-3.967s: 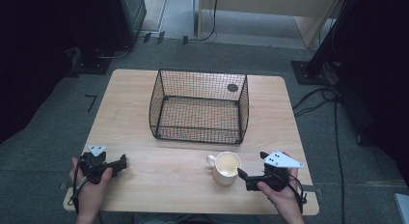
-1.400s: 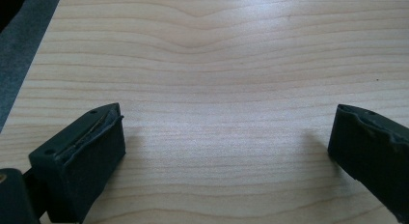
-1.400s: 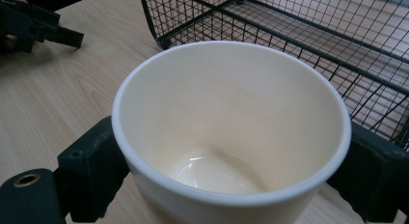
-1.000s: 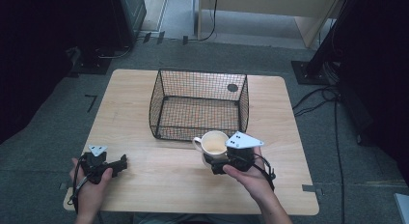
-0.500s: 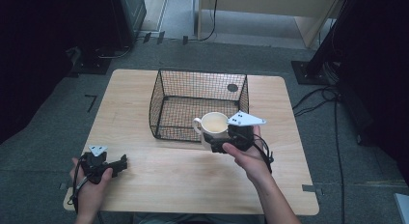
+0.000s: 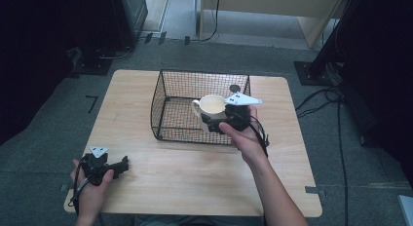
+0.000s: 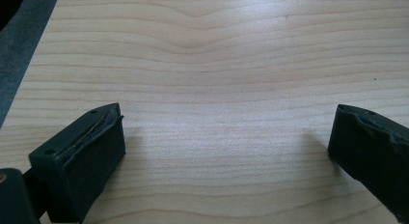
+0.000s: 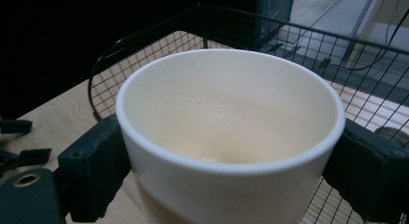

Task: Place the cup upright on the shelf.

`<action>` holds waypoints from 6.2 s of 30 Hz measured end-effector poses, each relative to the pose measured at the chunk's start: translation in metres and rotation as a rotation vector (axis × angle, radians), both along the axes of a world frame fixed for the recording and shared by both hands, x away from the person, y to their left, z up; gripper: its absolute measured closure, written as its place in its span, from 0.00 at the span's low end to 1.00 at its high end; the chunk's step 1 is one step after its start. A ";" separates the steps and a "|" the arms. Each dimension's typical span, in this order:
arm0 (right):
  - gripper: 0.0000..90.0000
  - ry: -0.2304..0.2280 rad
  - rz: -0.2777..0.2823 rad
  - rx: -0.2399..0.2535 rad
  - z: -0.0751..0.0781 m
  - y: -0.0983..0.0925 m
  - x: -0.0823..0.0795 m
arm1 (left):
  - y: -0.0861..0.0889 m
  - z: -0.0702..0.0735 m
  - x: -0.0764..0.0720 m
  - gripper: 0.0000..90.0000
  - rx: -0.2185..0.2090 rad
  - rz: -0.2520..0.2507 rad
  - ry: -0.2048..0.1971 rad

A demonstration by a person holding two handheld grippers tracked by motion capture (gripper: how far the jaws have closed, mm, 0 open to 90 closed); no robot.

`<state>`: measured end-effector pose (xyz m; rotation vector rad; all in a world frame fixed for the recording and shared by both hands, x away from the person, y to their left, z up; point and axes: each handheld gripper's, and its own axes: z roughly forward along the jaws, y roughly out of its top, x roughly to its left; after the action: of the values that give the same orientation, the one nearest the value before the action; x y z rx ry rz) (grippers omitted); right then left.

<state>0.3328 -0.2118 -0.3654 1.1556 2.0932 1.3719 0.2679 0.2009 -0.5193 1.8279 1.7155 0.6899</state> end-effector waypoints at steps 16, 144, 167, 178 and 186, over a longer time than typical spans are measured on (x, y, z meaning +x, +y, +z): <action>0.11 0.001 -0.014 -0.039 -0.019 0.010 0.065 | 0.000 0.000 0.000 0.00 0.001 -0.005 0.002; 0.08 0.019 0.014 -0.111 -0.027 -0.070 -0.065 | 0.000 0.000 0.000 0.00 0.003 -0.010 0.001; 0.10 0.078 -0.104 -0.085 -0.076 -0.119 -0.099 | 0.000 0.000 0.000 0.00 0.003 -0.011 0.002; 0.10 0.120 -0.200 -0.105 -0.107 -0.147 -0.109 | 0.000 0.000 0.000 0.00 0.003 -0.010 0.001; 0.10 0.148 -0.262 -0.151 -0.127 -0.163 -0.114 | 0.000 0.000 0.000 0.00 0.003 -0.010 0.002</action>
<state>0.2192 -0.3747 -0.4922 1.4446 2.0154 1.0194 0.2678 0.2009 -0.5193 1.8387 1.7057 0.6874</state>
